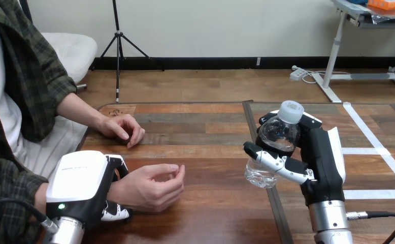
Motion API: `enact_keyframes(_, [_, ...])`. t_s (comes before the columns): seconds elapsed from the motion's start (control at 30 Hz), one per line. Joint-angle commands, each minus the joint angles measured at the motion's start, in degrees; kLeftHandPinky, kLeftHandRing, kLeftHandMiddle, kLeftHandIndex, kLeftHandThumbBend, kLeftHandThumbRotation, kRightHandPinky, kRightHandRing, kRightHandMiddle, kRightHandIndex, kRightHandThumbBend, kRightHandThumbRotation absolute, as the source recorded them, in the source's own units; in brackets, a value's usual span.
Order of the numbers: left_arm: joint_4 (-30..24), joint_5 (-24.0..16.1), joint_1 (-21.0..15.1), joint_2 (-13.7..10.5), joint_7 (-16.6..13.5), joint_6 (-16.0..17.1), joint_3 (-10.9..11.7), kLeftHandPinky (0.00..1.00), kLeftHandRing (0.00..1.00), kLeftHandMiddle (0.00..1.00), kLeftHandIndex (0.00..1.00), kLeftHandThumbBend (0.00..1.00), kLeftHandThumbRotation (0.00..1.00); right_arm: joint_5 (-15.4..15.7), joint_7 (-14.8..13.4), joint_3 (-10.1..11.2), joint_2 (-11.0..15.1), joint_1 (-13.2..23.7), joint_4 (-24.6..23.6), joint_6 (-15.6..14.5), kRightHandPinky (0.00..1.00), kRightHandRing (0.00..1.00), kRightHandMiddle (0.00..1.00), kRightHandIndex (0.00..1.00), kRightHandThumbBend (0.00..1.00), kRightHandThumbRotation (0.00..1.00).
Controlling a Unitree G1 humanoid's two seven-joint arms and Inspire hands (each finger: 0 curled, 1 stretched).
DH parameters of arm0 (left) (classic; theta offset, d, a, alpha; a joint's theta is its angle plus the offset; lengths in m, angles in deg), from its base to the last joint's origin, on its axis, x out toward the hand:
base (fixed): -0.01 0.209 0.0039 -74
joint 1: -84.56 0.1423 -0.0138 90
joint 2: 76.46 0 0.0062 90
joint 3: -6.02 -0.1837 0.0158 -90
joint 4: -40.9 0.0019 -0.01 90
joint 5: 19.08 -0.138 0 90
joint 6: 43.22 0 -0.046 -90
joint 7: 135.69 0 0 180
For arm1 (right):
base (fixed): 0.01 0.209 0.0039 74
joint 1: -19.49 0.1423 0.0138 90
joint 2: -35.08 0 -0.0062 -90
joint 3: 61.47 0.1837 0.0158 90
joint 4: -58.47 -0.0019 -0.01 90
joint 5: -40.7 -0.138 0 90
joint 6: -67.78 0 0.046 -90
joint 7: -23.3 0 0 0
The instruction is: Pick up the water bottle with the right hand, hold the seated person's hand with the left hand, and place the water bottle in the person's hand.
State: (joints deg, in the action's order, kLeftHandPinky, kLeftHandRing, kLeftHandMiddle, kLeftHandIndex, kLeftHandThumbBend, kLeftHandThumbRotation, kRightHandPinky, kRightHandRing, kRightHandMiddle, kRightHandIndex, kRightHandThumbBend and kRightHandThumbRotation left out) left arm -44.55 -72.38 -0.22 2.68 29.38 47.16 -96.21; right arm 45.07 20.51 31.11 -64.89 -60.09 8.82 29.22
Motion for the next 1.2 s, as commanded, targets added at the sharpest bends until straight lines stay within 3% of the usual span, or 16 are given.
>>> enact_keyframes(0.0, [-1.99, -0.50, -2.79, -0.58, -1.26, 0.28, 0.02, 0.40, 0.42, 0.45, 0.45, 0.88, 0.00, -0.79, 0.02, 0.56, 0.03, 3.59, -3.28, 0.24, 0.41, 0.44, 0.48, 0.50, 0.69, 0.00])
enact_keyframes(1.17, [-1.28, 0.06, -3.02, -0.40, -2.63, 1.65, 0.20, 0.34, 0.36, 0.40, 0.40, 0.86, 0.00, -2.13, 1.38, 0.40, -0.34, 3.86, -4.30, 0.41, 0.41, 0.44, 0.48, 0.50, 0.69, 0.00])
